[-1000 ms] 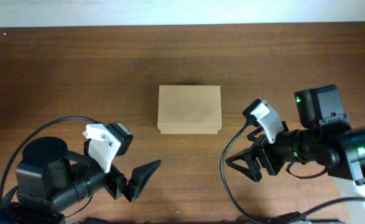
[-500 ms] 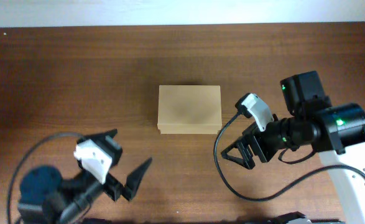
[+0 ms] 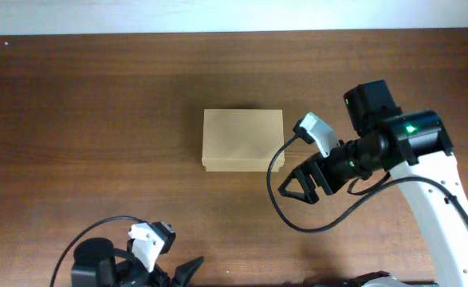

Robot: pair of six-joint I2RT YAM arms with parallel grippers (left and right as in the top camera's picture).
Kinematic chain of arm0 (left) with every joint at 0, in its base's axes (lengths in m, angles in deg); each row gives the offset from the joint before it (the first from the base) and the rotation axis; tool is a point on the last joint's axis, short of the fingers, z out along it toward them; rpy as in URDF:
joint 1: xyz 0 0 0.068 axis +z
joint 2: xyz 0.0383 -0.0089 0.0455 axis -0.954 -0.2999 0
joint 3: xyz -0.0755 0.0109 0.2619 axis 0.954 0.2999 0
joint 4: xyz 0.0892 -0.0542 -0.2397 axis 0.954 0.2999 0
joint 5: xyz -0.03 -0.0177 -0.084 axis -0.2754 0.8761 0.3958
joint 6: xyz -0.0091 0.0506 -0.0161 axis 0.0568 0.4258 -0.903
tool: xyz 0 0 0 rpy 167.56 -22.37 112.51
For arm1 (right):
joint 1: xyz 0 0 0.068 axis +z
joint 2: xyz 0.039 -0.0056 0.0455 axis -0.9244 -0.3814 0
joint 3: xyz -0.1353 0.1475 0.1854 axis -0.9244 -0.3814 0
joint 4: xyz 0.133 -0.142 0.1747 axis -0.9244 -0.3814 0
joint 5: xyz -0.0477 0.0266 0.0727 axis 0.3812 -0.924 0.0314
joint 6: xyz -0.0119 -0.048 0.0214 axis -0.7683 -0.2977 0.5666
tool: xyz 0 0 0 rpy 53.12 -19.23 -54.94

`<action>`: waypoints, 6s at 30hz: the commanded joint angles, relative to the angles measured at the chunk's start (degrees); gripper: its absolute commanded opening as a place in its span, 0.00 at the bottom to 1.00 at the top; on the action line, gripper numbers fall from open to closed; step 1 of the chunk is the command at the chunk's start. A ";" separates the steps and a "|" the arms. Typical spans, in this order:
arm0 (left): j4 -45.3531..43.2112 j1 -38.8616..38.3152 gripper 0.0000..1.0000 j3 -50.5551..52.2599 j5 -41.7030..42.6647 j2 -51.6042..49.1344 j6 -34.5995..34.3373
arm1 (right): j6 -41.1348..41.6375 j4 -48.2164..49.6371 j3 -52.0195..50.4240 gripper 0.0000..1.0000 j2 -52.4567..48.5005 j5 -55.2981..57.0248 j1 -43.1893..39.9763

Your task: Pack container

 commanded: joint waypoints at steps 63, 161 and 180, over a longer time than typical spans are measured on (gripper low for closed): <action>-14.08 0.59 0.99 6.75 -30.16 7.28 0.52 | 0.04 0.17 0.68 0.99 32.44 0.28 0.20; -14.16 0.70 0.99 18.78 -30.60 9.49 0.52 | 33.48 24.20 -54.49 0.99 71.65 26.71 0.15; -14.16 0.70 0.99 18.78 -30.62 9.49 0.52 | 33.51 34.18 -54.49 0.99 69.88 5.64 0.15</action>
